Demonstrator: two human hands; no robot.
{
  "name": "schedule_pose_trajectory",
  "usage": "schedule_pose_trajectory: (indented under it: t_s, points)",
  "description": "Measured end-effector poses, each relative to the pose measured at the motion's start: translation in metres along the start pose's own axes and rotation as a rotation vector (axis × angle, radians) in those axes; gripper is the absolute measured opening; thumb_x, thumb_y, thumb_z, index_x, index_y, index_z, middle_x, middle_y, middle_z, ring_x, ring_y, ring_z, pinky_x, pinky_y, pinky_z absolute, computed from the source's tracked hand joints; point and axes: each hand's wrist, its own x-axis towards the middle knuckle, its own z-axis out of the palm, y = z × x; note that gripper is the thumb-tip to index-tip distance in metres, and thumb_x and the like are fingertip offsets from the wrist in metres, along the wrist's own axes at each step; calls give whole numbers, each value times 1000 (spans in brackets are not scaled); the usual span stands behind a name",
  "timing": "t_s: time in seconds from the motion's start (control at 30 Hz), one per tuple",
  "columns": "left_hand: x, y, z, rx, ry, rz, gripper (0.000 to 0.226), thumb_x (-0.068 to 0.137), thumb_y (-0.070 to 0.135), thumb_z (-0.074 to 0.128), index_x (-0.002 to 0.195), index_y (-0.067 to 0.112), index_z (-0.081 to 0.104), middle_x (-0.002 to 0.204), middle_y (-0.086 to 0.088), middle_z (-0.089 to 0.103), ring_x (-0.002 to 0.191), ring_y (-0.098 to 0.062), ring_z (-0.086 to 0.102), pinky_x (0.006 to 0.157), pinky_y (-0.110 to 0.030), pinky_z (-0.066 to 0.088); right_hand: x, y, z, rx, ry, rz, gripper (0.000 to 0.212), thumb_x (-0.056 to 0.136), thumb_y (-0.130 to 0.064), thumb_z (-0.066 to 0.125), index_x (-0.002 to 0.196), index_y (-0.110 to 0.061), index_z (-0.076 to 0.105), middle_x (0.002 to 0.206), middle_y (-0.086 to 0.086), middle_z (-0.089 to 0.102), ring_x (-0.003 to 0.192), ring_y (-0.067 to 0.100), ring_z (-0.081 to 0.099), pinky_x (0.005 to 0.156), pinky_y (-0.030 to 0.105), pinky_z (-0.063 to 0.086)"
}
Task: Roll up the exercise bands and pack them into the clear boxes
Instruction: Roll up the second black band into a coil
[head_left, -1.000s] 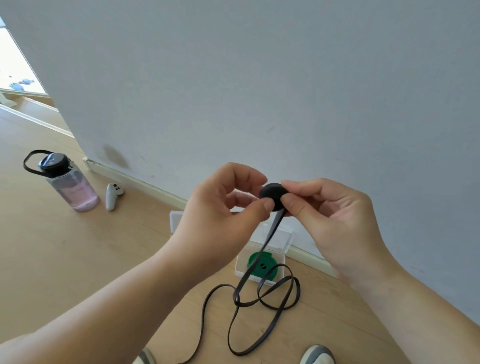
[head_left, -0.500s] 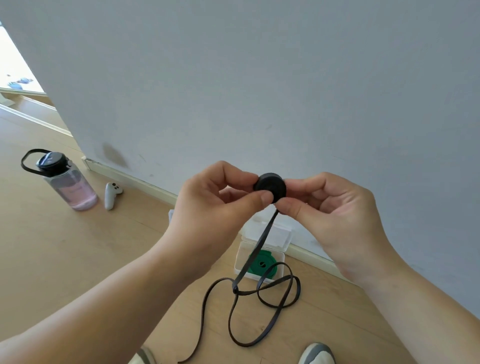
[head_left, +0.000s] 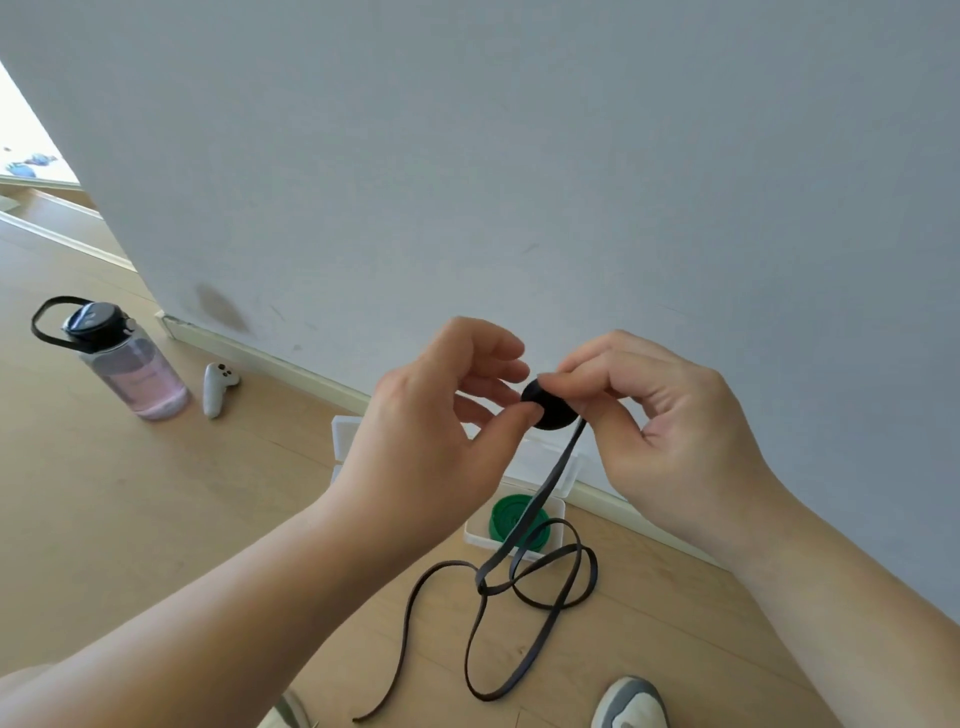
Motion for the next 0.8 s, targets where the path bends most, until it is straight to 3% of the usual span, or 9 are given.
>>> schedule_pose_trajectory:
  t_s: [0.13,0.27,0.37,0.47,0.53,0.6,0.67,0.73,0.8]
  points:
    - [0,2,2,-30,-64,-66,25,87,2,77,102,21,72,93,18,76,89,-1,74,77,-16,58,-3,0,5,96,54,118,28,88,8,72,90,-19,80,88,-7,78,90,12,74,84,23,59]
    - [6,2,-1,-223,32,-194,27,88,1,77,99,25,74,91,10,79,91,-9,76,80,-25,61,-1,-2,0,371,149,345,23,78,1,84,91,-17,79,87,-1,81,84,17,78,84,30,63]
    - [8,2,-3,-415,78,-281,21,87,0,77,97,19,75,92,-2,80,90,-19,78,89,-42,62,-2,-4,4,450,110,347,28,78,2,82,96,-19,78,93,1,82,90,19,79,87,31,62]
    - [4,5,0,-528,40,-348,13,89,-3,74,92,9,69,89,-6,80,86,-22,79,83,-34,63,-4,-3,8,393,118,323,27,83,2,79,95,-22,76,93,-2,81,89,18,78,86,33,62]
    - [2,3,1,-391,7,-330,10,90,3,75,88,10,69,88,-1,80,85,-17,79,80,-30,62,-6,1,9,323,101,311,29,88,3,75,96,-25,76,93,-5,80,90,18,76,87,35,62]
    - [3,0,1,-178,-12,-275,9,89,10,79,84,15,72,92,7,79,84,-5,76,74,-15,57,-6,3,9,263,67,267,34,92,5,69,97,-28,77,95,-5,78,96,19,75,88,38,62]
    - [4,-1,-1,-42,2,-198,11,86,12,81,91,20,75,97,11,76,85,1,73,72,-6,52,-5,4,9,199,40,192,37,94,7,65,97,-28,77,97,-6,74,100,20,72,87,38,61]
    - [1,0,-1,5,-13,-105,28,85,8,81,108,22,73,99,13,75,89,3,73,77,-8,54,-5,5,10,126,12,121,34,94,8,64,98,-23,78,97,-5,70,99,20,70,85,32,58]
    - [-1,1,0,-7,-54,-44,30,86,0,78,109,18,72,93,13,77,89,2,74,79,-10,55,-5,4,11,81,-7,85,31,94,7,64,98,-20,79,96,-4,69,97,18,69,83,22,55]
